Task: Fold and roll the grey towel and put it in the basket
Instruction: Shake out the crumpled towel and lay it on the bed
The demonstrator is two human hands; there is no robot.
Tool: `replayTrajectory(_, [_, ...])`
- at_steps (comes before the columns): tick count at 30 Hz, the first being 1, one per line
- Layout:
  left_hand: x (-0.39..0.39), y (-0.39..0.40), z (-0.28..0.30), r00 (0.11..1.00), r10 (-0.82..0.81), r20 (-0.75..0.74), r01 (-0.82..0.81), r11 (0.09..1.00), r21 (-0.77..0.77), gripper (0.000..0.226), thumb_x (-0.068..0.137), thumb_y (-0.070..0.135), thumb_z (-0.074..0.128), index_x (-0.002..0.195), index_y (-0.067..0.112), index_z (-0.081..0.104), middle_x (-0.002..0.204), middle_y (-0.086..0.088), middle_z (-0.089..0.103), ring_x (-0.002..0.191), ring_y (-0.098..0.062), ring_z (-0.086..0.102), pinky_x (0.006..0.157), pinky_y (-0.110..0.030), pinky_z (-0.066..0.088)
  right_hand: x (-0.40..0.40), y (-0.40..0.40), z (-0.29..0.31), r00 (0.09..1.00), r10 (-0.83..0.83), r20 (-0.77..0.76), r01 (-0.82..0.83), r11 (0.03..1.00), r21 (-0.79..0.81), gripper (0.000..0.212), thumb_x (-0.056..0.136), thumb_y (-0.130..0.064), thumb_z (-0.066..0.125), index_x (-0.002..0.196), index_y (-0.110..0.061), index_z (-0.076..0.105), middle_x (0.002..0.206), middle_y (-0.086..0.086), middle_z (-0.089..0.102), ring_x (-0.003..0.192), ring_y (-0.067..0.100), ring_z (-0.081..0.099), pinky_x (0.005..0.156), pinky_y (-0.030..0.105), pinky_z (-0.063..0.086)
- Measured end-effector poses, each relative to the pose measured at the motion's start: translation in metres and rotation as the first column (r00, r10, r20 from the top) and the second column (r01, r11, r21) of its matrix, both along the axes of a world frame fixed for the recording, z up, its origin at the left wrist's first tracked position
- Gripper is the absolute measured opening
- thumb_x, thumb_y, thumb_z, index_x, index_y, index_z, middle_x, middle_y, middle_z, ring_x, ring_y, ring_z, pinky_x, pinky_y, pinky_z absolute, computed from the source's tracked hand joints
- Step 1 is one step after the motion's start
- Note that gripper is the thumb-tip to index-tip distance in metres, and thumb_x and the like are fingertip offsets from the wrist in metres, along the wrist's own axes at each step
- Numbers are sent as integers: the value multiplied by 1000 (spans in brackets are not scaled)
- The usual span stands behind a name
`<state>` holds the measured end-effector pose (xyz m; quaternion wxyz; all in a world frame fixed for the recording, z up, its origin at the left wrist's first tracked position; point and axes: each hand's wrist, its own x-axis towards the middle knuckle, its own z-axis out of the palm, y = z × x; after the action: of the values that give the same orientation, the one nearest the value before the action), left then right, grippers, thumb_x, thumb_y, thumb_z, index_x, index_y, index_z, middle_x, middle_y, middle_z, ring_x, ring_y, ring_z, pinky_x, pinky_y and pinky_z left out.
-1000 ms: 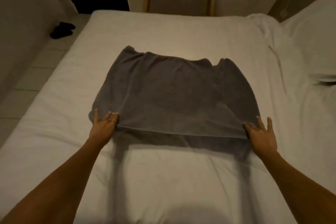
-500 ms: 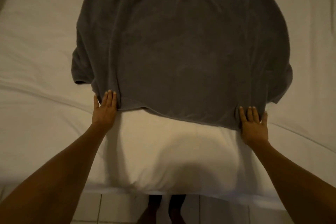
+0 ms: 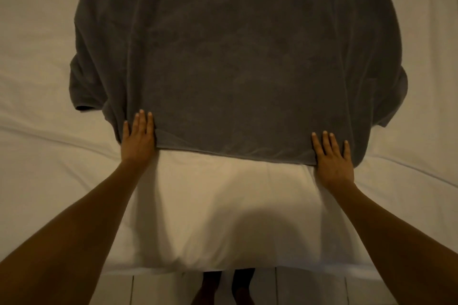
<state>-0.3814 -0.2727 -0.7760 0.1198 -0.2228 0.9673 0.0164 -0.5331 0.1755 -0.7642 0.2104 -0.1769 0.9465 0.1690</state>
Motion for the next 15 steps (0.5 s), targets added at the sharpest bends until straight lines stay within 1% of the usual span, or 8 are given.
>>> replayTrajectory(2, [4,-22,5,998,54,43,-55,998,10,55,100,13,29,149,1,9,157,-20,8,145,-33,9,116,-49,6,-2,12,0,998,-54,-19,53,999,-4,71,97,-28,33,148,-20,-15,159,8,-6,146,24,-8,116,46,-8])
replayTrajectory(3, [5,-30,8,996,49,77,-50,999,16,57,100,16,31,149,1,5,157,-19,3,146,-31,5,117,-47,6,-3,18,1,997,-68,-31,68,998,-16,70,97,-25,33,149,-19,-13,160,7,-5,146,23,-7,116,45,-8])
replayTrajectory(5, [9,-39,11,994,-17,110,13,999,40,63,100,19,34,149,2,-1,158,-17,-3,146,-30,0,118,-44,6,-3,25,1,998,-48,-34,47,999,-18,70,96,-22,32,149,-20,-14,160,6,-5,146,23,-7,116,45,-8])
replayTrajectory(7, [20,-36,9,992,-42,116,33,996,82,66,98,16,38,148,0,-2,157,-19,-4,146,-33,-1,118,-44,4,2,27,0,1000,-26,1,26,1000,-11,73,95,-23,33,148,-20,-17,159,5,-8,146,22,-7,116,46,-8])
replayTrajectory(9, [39,-27,4,992,-29,120,19,997,80,65,97,11,40,146,-5,1,155,-25,-2,145,-37,-1,117,-46,1,11,28,0,997,-71,42,73,997,-40,76,94,-23,36,148,-20,-17,159,5,-8,146,21,-6,117,46,-9])
replayTrajectory(10, [48,-23,3,995,-25,92,17,996,85,63,97,9,39,145,-8,3,154,-28,0,144,-40,1,117,-47,1,15,30,1,995,-88,46,90,995,-40,78,93,-23,37,149,-20,-17,159,4,-8,146,20,-6,117,46,-8])
replayTrajectory(12, [62,-20,3,998,-21,57,16,996,84,62,97,6,39,144,-11,4,153,-31,1,144,-42,2,116,-47,0,19,34,5,995,-76,58,75,997,19,79,92,-26,37,148,-20,-18,159,2,-9,146,19,-6,117,47,-7])
replayTrajectory(15, [78,-17,3,997,9,81,-16,996,91,63,97,8,39,145,-10,1,153,-30,-1,144,-41,1,117,-47,1,28,38,12,995,-40,95,32,996,81,77,94,-31,33,147,-20,-21,159,2,-12,146,20,-7,116,48,-6])
